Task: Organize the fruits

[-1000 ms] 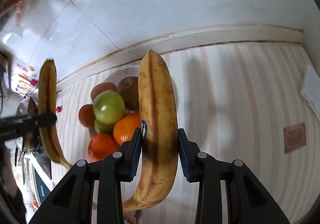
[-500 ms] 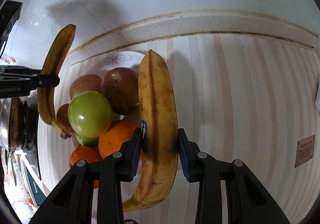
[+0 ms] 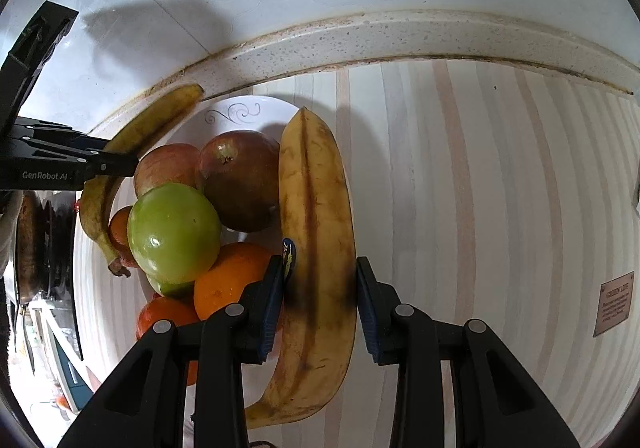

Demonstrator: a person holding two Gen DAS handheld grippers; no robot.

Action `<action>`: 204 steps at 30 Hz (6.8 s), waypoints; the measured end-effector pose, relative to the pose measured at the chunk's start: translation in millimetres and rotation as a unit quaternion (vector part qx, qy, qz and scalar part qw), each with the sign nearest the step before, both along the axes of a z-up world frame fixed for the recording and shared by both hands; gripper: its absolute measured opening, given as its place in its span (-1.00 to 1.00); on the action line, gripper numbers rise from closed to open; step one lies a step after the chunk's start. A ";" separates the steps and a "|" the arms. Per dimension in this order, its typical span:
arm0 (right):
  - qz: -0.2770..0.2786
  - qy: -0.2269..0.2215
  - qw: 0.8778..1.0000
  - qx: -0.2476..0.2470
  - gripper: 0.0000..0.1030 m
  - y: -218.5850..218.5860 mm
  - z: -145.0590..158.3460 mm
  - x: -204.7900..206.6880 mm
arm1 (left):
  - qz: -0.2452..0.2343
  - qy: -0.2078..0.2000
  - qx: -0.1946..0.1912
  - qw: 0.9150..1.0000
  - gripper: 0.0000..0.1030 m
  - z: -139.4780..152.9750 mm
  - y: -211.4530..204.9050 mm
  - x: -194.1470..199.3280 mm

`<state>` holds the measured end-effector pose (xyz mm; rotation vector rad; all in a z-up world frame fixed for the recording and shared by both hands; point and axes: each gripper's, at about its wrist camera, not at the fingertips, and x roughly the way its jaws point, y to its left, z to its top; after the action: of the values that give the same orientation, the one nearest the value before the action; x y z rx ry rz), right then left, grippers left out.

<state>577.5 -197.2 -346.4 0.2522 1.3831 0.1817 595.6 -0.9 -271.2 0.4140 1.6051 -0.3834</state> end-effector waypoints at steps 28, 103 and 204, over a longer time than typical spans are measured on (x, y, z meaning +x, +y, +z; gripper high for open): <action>-0.008 -0.020 1.000 0.010 -0.25 -6.5 18.8 -6.1 | 0.036 -0.023 -0.062 0.997 -0.30 -2.8 38.9 11.3; -0.045 -0.270 0.957 -0.095 0.93 39.1 293.4 -362.5 | 0.216 -0.365 -0.117 0.898 0.79 227.6 43.4 -400.6; -0.028 -0.260 0.962 -0.082 0.98 51.6 294.1 -370.4 | 0.237 -0.367 -0.078 0.896 0.95 231.9 42.6 -427.5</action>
<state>207.1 -145.6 -52.3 0.0935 0.8607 0.0760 168.1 41.7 -39.3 0.0129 0.8757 0.0329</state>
